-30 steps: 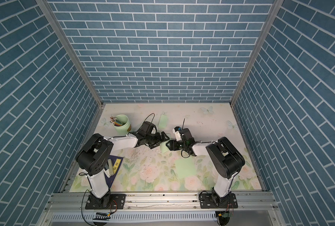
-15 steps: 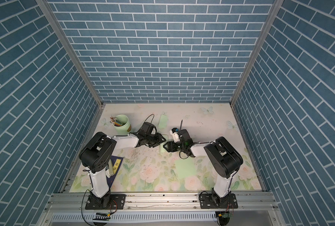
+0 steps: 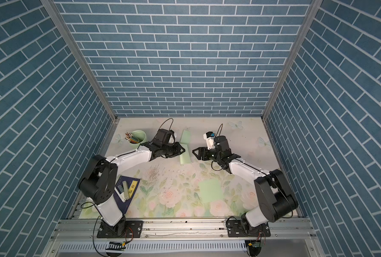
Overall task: Fold the square paper along the opposite sides
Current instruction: Pick up the paper from the center of the board.
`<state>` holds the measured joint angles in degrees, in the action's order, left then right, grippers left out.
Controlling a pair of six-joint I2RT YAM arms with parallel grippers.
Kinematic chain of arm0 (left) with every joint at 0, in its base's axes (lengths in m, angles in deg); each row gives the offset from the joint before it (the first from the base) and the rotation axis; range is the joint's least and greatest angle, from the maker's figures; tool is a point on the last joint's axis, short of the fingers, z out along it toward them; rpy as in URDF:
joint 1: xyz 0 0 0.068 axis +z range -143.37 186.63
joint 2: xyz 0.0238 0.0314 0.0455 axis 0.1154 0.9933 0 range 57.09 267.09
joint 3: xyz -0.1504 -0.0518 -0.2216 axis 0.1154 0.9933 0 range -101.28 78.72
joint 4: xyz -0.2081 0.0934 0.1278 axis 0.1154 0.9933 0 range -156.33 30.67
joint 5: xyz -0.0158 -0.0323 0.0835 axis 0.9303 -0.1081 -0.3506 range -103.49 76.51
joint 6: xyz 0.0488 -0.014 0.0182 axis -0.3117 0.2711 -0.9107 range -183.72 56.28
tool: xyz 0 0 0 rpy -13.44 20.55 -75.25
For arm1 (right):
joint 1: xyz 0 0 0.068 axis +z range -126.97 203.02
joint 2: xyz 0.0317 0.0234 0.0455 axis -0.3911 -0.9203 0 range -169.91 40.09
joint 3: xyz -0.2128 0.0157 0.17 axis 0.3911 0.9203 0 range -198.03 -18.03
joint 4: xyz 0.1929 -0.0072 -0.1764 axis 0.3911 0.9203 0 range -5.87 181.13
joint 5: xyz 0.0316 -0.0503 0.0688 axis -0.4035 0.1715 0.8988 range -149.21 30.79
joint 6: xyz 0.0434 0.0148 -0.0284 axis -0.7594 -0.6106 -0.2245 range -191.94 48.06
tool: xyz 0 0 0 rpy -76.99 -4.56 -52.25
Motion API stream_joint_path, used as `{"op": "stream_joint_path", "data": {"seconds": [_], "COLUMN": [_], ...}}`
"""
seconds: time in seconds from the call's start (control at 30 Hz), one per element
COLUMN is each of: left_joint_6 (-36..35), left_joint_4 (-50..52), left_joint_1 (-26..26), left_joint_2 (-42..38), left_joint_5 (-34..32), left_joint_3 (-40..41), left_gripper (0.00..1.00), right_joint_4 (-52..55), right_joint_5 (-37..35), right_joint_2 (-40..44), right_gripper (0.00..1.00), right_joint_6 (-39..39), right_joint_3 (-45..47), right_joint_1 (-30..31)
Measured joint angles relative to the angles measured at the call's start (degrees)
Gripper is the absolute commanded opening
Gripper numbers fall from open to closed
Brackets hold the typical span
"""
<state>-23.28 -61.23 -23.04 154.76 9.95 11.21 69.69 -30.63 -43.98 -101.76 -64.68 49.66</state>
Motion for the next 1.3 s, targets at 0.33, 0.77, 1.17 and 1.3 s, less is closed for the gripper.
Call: {"op": "stream_joint_path", "data": {"seconds": [0.33,0.77,1.17,1.3], "left_joint_6": [-3.8,-5.7,-7.1,-7.6], "left_joint_4": [-8.0,-10.6,-12.7,-12.7], "left_joint_1": [2.7,2.6,2.7,2.7], "left_joint_2": [-6.0,-5.9,-5.9,-5.9], "left_joint_5": [12.0,17.8,19.7,19.7], "left_joint_3": [-1.4,-2.1,-2.1,-2.1], "left_gripper": [0.23,0.23,0.24,0.24], "right_joint_4": [-16.8,-22.5,-31.0,-34.4], "right_joint_5": [11.7,16.0,22.3,23.6], "right_joint_2": [-0.9,-2.1,-9.3,-11.0], "right_gripper": [0.72,0.73,0.67,0.54], "right_joint_6": [-12.5,-16.9,-25.8,-28.9], "right_joint_3": [0.0,-4.0,-7.7,-7.6], "right_joint_1": [-3.3,-4.2,-2.7,-2.1]}}
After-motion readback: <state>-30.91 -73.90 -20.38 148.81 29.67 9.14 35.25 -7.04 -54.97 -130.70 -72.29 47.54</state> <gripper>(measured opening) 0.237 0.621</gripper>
